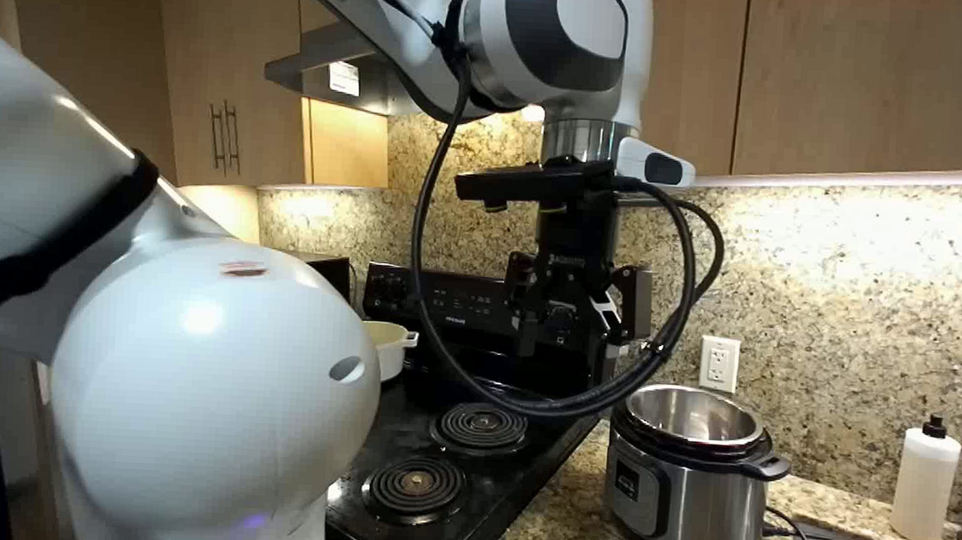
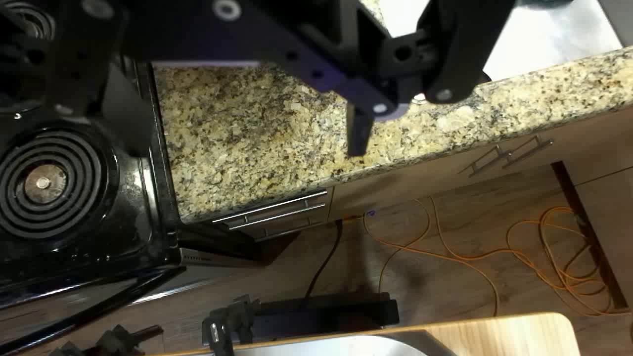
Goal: Remove the metal dish from the cooker and put it on the stovetop
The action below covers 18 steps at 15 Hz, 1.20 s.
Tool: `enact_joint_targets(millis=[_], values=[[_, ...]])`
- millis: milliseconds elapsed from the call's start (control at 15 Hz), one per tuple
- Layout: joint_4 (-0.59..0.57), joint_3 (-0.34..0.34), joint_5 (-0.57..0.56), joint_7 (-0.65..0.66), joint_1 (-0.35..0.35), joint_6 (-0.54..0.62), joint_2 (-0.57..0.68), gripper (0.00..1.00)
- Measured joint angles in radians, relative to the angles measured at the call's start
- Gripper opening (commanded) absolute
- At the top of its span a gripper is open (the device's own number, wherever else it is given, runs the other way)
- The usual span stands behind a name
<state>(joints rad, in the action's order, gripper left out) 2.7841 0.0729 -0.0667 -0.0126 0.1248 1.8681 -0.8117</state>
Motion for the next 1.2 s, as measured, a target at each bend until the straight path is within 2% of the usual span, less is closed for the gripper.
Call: enact_joint_targets(millis=[1200], values=[[-0.004,0.001,0.002,0.000,0.000,0.013,0.002,1.00]])
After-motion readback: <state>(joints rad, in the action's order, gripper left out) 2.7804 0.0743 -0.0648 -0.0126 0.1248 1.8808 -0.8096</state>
